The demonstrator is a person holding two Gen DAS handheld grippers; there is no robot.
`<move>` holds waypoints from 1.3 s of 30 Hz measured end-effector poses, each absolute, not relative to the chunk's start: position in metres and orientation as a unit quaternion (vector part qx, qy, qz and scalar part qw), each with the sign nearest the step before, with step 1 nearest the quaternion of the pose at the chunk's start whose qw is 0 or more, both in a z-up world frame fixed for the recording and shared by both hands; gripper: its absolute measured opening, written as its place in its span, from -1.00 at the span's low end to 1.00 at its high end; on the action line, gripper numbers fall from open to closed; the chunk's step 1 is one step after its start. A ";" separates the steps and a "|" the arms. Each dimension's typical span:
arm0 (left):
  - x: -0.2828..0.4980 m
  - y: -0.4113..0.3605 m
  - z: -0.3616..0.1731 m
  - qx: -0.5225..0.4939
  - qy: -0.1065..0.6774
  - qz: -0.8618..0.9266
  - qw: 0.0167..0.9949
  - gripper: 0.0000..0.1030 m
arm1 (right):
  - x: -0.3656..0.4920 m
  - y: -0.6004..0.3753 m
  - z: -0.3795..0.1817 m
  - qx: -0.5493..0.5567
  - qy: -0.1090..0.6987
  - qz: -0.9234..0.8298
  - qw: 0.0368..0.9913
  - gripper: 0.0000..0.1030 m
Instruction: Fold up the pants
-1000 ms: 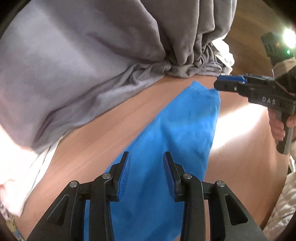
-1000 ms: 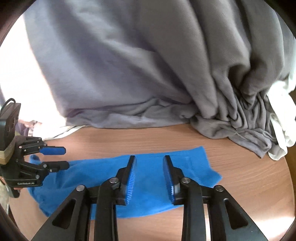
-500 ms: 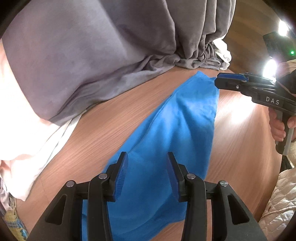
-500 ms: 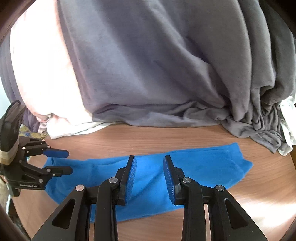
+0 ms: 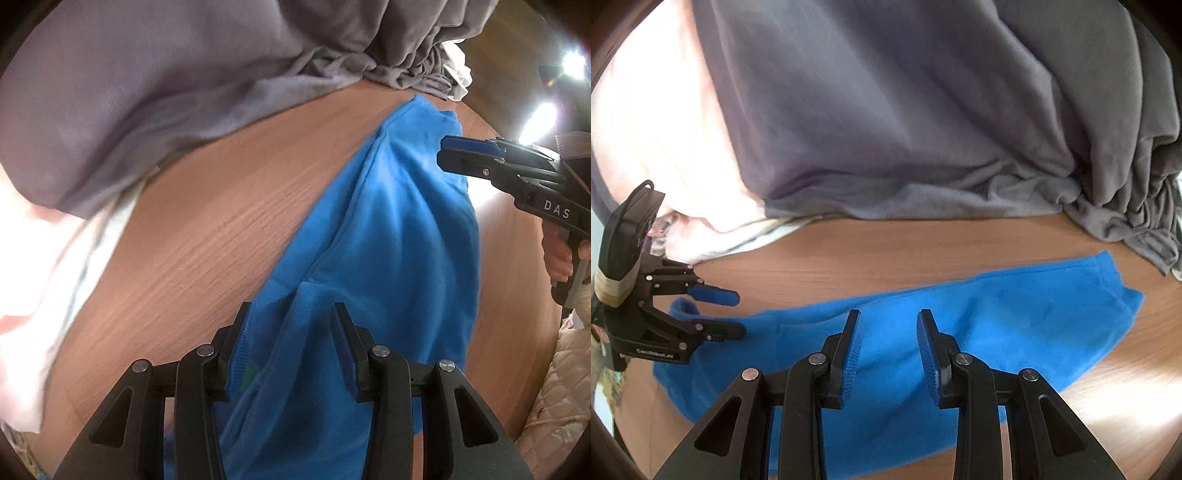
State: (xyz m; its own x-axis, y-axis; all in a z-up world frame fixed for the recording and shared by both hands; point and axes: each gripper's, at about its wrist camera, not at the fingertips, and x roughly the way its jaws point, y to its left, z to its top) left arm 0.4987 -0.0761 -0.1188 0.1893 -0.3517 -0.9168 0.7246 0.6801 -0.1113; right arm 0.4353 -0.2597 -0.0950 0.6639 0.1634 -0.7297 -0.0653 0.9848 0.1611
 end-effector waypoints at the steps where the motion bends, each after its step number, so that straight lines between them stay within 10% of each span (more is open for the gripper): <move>1: 0.502 -0.076 -0.124 0.170 0.532 -0.360 0.747 -0.21 | 0.440 -0.259 -0.098 0.060 0.410 0.061 0.908 -0.39; 9: 0.503 -0.072 -0.134 0.133 0.541 -0.373 0.742 -0.71 | 0.468 -0.255 -0.108 0.027 0.427 0.065 0.901 -0.39; 18: 0.479 -0.054 -0.089 0.109 0.437 -0.304 0.839 -0.76 | 0.480 -0.258 -0.108 0.009 0.419 0.068 0.905 -0.39; 29: 0.499 -0.061 -0.133 0.151 0.493 -0.236 0.824 -0.75 | 0.487 -0.280 -0.127 0.013 0.444 0.009 0.896 -0.39; 34: 0.498 -0.059 -0.137 0.155 0.502 -0.226 0.820 -0.56 | 0.487 -0.286 -0.130 0.012 0.450 -0.001 0.893 -0.39; 39: 0.474 -0.041 -0.104 0.139 0.462 -0.231 0.845 0.05 | 0.477 -0.274 -0.115 0.015 0.442 0.018 0.896 -0.39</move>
